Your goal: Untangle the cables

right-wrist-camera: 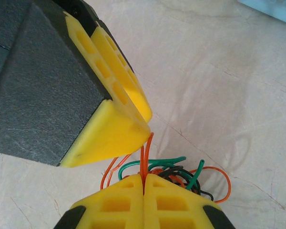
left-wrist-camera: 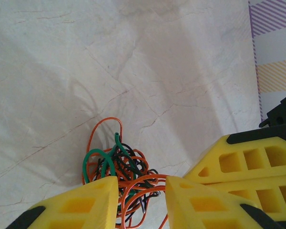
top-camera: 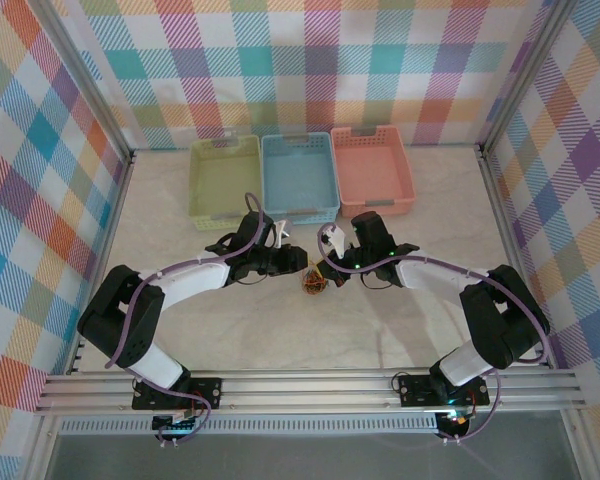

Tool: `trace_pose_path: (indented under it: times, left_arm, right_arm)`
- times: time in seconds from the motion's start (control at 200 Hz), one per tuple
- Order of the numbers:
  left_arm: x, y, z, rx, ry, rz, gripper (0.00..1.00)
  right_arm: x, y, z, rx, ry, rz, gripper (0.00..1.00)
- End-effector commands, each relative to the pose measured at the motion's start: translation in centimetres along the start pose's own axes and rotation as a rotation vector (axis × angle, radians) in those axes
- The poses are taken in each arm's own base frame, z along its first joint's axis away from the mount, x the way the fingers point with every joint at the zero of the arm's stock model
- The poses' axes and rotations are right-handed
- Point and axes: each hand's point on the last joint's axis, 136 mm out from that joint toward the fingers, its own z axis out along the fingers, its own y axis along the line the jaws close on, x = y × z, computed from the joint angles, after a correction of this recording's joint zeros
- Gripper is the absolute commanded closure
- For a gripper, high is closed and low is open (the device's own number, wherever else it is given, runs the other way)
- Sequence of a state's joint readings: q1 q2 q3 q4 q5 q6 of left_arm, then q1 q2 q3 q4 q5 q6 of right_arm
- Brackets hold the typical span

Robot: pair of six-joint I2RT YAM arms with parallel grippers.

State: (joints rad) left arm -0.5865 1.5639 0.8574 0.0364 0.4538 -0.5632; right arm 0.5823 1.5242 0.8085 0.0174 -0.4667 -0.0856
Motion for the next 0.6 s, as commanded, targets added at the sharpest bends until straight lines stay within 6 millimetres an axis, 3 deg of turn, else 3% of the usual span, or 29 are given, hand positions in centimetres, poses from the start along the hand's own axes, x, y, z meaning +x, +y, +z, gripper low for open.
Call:
trace_pose_path:
  times: [0.0,0.42,0.595]
  left_arm:
    - [-0.6,-0.9,-0.1,0.041,-0.013,0.029,0.68]
    - [0.1,-0.8,1.1,0.032,0.033,0.04,0.7]
    - [0.3,-0.9,1.1,0.031,0.039,0.04,0.78]
  right_arm:
    - [-0.4,0.3,0.2,-0.037,-0.003,0.011,1.0]
    - [-0.4,0.3,0.2,-0.04,-0.001,0.014,1.0]
    - [-0.5,0.3,0.2,-0.034,-0.004,0.015,1.0]
